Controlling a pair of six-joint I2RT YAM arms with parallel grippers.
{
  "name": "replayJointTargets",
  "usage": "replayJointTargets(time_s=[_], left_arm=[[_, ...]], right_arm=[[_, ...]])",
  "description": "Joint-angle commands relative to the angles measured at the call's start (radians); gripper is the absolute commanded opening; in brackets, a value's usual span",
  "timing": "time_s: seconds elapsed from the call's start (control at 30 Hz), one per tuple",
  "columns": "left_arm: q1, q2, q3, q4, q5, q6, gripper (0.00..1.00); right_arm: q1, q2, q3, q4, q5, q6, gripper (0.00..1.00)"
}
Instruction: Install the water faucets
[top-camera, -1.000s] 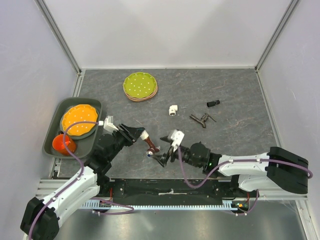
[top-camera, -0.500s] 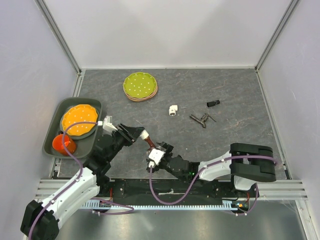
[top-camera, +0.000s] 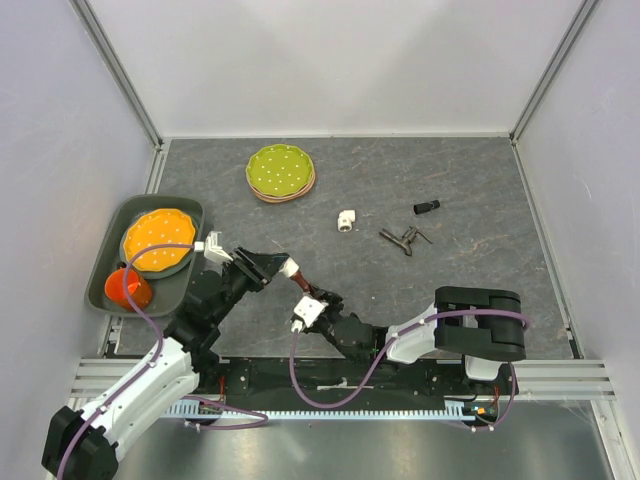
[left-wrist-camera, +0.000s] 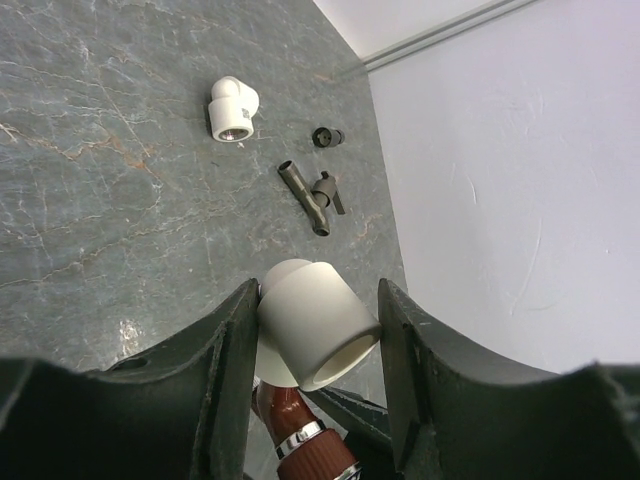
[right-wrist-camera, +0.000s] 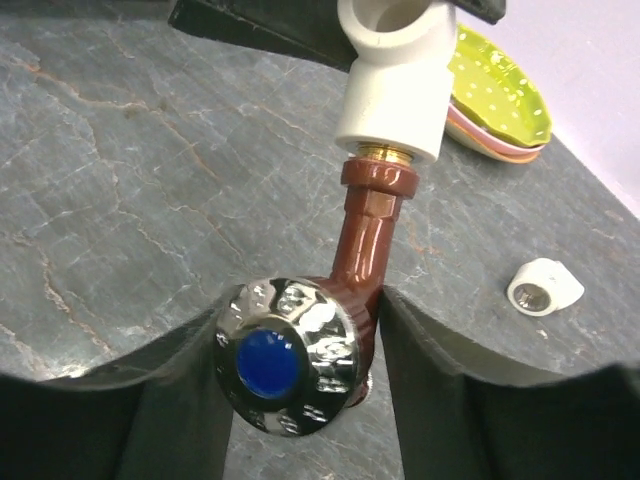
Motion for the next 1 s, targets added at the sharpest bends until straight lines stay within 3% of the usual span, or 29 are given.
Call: replayJointTargets(time_s=[0.0,0.07,0.33,0.53,0.7,0.97], left_arm=[[-0.001,-0.009,0.032,0.088,0.042,-0.044,0.02],[0.000,-0.003,0.027,0.109,0.057,-0.044,0.02],[0.000,-0.009,-0.028,0.255,0.102,-0.012,0.02],[0.000,-0.058,-0.091,0.412,0.139,0.073,0.02],[0.000,-0.070,-0.120,0.552,0.214,0.157,0.02],[0.000,-0.049,-0.158,0.733,0.364,0.241,0.02]], right_arm=[[0.004,-0.018,-0.005,0.108,0.025,0.023,0.55],[0.005,-0.035,-0.017,0.126,0.014,0.040,0.42],[-0.079,-0.203,-0.095,0.125,-0.139,0.217,0.15],[-0.293,-0.400,-0.200,0.125,-0.533,0.527,0.00],[-0.401,-0.484,-0.209,0.125,-0.800,0.687,0.00],[-0.524,-0.529,-0.145,0.128,-1.044,0.979,0.00]])
